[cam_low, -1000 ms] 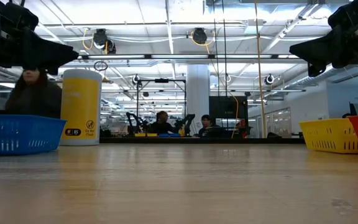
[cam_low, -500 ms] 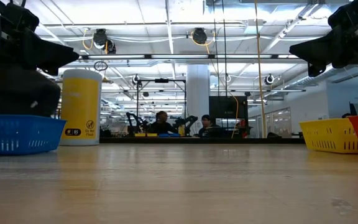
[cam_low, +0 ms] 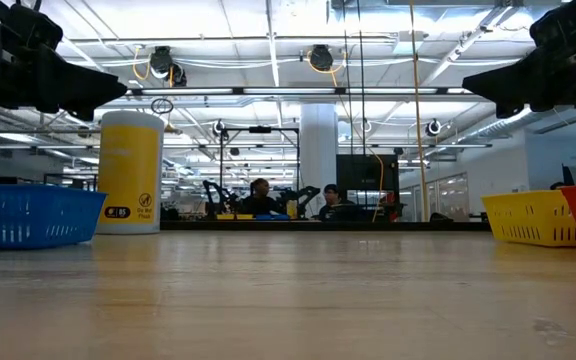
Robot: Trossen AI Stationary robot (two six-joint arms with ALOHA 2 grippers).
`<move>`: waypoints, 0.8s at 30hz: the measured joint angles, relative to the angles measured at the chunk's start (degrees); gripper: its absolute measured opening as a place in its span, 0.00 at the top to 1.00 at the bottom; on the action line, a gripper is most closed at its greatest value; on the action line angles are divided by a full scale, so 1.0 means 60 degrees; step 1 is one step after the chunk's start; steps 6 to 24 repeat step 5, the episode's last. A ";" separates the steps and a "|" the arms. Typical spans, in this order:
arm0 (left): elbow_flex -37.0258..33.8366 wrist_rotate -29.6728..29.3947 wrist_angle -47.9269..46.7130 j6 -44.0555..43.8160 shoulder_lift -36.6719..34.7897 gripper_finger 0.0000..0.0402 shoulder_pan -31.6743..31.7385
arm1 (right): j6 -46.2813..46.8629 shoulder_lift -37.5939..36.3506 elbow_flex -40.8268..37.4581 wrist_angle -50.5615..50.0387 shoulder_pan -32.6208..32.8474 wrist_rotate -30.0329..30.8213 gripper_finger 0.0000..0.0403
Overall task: Pick & Place Travel size toiletries
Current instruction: Return to Home Position
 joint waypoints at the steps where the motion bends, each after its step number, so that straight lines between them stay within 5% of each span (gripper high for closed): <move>1: 0.0000 -0.0001 0.0000 0.0000 0.0000 0.67 0.0000 | 0.0015 0.0000 0.0000 -0.0019 -0.0002 -0.0007 0.99; 24: 0.0000 -0.0001 0.0001 0.0000 0.0000 0.67 0.0000 | 0.0402 0.0000 0.0000 -0.0075 -0.0002 -0.0032 0.99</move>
